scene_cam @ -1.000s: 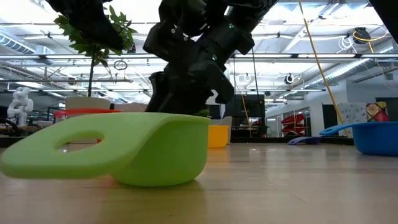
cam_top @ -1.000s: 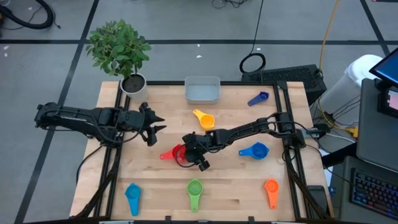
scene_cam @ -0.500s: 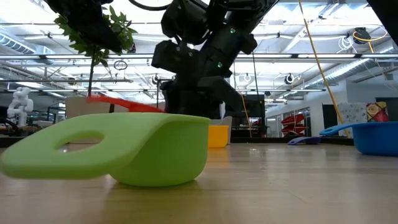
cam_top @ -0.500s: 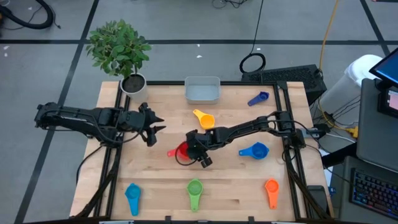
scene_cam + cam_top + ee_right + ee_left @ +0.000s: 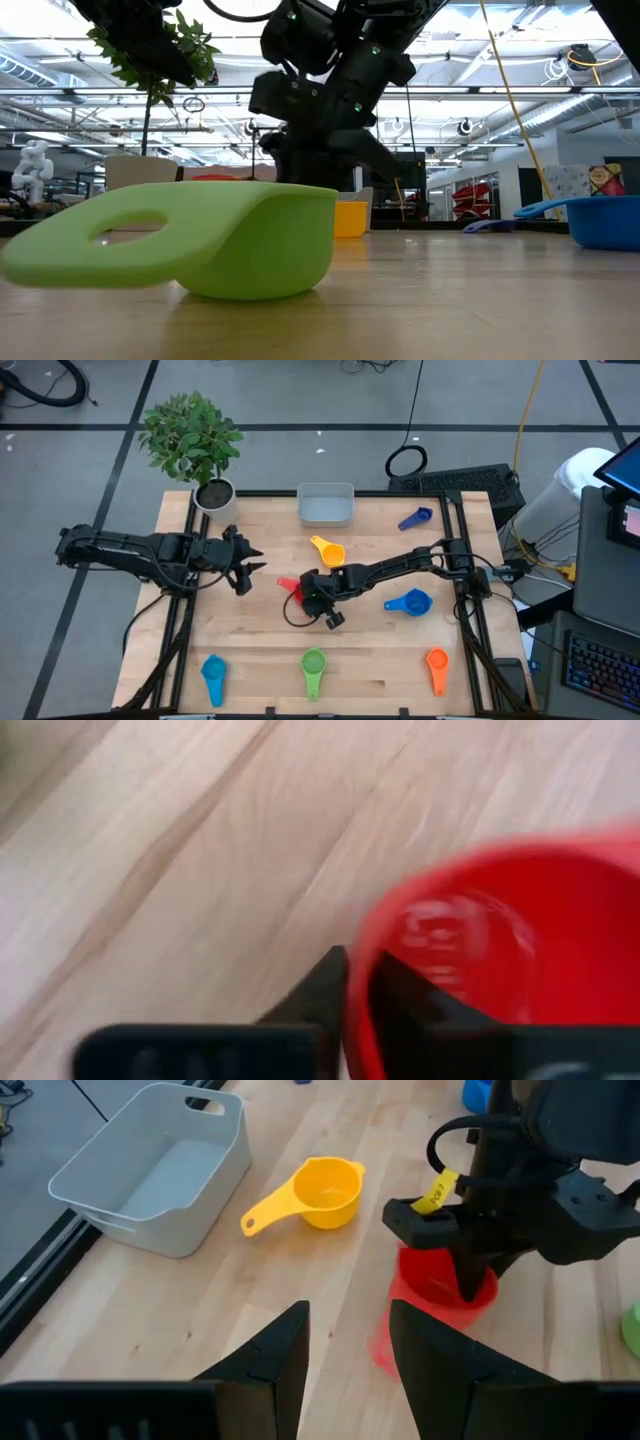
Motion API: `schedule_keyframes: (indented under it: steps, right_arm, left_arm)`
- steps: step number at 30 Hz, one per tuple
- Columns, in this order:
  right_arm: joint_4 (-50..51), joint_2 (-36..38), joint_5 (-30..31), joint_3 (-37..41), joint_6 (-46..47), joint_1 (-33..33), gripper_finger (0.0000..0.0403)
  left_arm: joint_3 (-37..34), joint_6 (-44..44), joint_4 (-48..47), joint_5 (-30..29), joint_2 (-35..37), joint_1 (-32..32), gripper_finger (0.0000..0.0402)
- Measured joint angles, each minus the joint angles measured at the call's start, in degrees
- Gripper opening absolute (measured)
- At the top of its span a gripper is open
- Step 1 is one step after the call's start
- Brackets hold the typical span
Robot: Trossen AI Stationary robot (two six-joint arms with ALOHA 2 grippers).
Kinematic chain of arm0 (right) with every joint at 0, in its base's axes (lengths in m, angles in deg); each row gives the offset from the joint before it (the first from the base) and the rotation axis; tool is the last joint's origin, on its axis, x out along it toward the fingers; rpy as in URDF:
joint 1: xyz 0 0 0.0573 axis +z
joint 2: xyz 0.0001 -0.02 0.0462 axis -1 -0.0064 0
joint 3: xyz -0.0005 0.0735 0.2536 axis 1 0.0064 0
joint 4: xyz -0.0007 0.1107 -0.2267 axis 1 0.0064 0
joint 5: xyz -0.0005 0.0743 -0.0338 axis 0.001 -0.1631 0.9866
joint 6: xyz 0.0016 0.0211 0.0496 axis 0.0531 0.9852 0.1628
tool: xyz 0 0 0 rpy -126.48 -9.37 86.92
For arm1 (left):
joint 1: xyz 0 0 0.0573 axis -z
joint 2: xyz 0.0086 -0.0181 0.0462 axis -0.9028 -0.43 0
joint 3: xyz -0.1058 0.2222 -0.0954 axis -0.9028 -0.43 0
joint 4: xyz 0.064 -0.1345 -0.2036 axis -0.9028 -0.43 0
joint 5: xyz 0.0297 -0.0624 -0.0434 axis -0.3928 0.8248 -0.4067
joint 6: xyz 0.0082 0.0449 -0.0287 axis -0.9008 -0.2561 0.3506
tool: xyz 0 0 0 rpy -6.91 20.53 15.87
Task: Nest measuring cups in basket
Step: Move the red measuring cup to the middle of the table
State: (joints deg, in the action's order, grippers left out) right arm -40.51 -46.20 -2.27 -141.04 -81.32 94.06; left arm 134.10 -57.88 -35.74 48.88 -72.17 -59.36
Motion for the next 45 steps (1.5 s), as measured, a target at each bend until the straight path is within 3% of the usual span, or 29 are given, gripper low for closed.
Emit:
schedule_keyframes:
  steps: [21,27,37,45]
  right_arm:
    - [18.4,6.0,-0.6,0.1,-3.0,0.0,0.0001]
    - [20.8,6.3,-4.0,0.1,-2.6,0.3,0.0001]
    - [19.3,6.4,-6.3,4.2,-1.8,1.0,0.0001]
    - [15.6,6.3,-6.4,5.1,-0.4,0.9,0.0039]
  left_arm:
    - [0.0,0.1,0.0,0.0,0.0,0.0,0.0145]
    - [0.0,0.0,-0.2,0.0,0.0,0.1,0.0145]
    - [0.0,-0.1,-0.3,0.0,0.0,0.1,0.0145]
    - [0.0,0.0,-0.3,0.0,0.0,0.1,0.0145]
